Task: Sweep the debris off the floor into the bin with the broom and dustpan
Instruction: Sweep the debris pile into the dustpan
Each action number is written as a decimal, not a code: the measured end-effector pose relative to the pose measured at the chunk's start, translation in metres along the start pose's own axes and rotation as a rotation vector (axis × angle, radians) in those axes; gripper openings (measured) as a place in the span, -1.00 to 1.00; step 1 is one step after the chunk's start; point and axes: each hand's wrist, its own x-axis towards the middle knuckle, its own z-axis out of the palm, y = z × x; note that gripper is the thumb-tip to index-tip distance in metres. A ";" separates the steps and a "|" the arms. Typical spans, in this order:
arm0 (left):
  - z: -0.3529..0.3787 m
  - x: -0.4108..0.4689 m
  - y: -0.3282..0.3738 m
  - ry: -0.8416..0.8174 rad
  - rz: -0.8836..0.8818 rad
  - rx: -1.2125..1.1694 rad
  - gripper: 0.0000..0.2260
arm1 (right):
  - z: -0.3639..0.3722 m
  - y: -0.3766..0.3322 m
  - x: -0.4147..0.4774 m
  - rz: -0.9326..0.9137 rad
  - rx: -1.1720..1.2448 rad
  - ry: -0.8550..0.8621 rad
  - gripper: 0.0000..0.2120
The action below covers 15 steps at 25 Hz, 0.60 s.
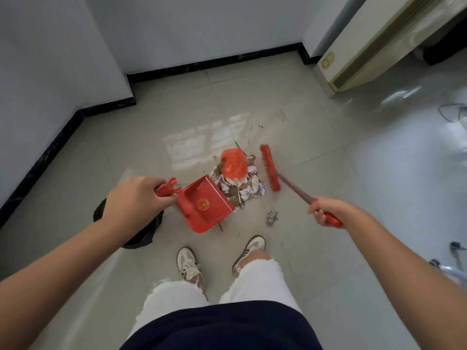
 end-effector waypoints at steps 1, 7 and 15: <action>0.001 -0.005 -0.002 0.001 0.020 0.009 -0.73 | -0.007 0.020 -0.010 -0.023 0.031 0.018 -0.71; 0.018 -0.020 0.008 0.010 0.060 0.058 -0.65 | -0.042 0.136 -0.020 0.062 0.171 0.163 -0.76; 0.047 -0.015 0.043 -0.011 0.285 0.168 -0.69 | -0.024 0.212 0.042 0.253 0.487 0.187 -0.71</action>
